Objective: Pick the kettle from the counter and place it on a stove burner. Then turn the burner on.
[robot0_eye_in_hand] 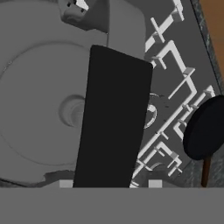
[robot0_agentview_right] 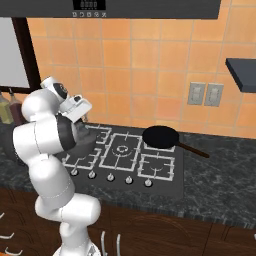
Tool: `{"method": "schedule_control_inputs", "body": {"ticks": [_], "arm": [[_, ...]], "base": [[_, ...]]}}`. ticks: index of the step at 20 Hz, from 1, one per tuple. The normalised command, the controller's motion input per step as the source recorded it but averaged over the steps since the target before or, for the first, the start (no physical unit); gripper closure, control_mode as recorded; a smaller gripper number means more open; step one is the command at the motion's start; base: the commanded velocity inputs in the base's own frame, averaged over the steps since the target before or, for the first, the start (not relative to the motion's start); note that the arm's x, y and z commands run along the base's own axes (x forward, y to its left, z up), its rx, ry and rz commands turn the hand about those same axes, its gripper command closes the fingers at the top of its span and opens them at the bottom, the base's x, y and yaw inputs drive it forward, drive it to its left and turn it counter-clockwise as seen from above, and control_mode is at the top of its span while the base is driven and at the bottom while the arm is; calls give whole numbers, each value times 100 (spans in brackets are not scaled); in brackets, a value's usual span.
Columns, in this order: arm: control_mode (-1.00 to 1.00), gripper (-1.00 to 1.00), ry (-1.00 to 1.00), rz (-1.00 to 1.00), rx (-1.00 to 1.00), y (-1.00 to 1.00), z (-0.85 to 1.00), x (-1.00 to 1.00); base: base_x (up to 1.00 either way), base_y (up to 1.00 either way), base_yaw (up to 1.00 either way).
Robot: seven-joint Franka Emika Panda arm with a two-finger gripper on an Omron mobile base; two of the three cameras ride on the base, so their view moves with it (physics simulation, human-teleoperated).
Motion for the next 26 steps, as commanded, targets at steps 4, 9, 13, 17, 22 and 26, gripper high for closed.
{"method": "schedule_control_inputs", "body": {"ticks": [4, 9, 13, 17, 22, 26], "arm": [[-100, -100, 0, 0, 0, 0, 0, -1], [-100, -100, 0, 0, 0, 0, -19, -30], [-100, -100, -1, 0, 7, 14, -1, -19], [-100, -100, -10, 0, 7, 22, 0, -4], [-100, -100, -11, 0, 10, 12, 4, -33], [-100, -100, -10, -14, 28, -23, 27, -96]], "base": [[0, 0, 0], [0, 0, 0], [0, 0, 0], [0, 0, 0], [0, 0, 0], [0, 0, 0]]}}
